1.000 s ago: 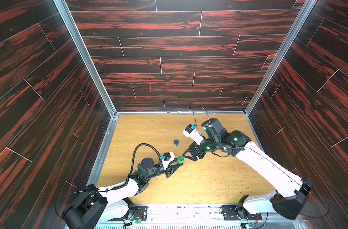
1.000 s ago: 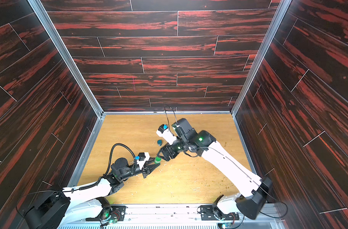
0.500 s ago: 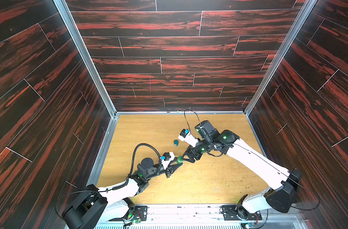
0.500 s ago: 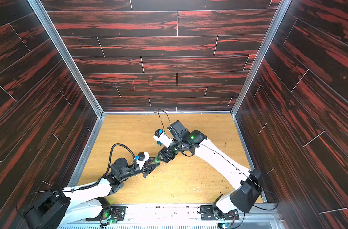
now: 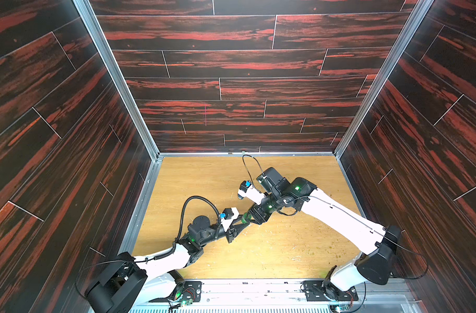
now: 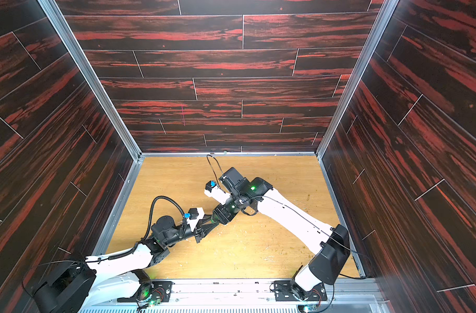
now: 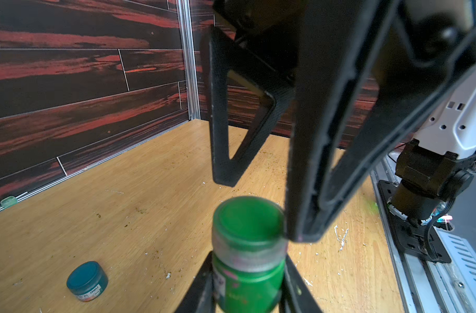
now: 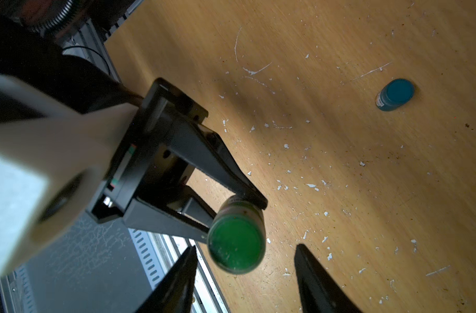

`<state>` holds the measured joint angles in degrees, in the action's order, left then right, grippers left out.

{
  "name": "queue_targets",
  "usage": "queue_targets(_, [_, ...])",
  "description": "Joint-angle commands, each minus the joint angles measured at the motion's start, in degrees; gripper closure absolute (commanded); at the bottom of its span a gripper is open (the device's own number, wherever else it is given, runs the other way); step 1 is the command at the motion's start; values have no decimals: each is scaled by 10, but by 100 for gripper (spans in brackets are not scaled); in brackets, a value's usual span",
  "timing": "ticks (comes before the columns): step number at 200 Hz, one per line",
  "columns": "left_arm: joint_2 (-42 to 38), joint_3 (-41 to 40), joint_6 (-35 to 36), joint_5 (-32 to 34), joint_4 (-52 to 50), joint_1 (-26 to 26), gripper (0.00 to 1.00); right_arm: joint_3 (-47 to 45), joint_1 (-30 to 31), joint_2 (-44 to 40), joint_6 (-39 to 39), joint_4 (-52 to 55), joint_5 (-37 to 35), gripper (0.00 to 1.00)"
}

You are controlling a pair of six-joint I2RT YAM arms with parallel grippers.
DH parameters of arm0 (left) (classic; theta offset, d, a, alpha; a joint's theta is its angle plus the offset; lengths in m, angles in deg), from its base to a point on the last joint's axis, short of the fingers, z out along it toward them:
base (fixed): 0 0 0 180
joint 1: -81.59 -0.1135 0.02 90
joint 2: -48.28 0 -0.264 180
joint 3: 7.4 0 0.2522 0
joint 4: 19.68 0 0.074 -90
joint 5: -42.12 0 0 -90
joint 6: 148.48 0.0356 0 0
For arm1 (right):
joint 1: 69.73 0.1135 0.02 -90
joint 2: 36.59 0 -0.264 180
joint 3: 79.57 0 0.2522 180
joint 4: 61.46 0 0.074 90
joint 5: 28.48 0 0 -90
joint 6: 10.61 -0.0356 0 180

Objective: Close the paint jar lid
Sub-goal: Screw the lid onto the paint jar.

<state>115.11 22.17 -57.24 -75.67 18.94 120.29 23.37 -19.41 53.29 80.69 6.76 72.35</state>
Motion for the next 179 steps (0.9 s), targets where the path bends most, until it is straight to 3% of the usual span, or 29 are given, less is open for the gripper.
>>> queue_targets(1, [1, -3, 1, 5, 18, 1, 73, 23, 9, 11, -11, 17, -21, 42])
queue_targets(108, [-4, -4, 4, 7, 10, 1, 74, 46, 30, 34, -13, 39, -39, 48])
queue_targets(179, [-5, -3, 5, 9, 6, 1, 73, 49, 31, 38, -18, 43, -40, 64])
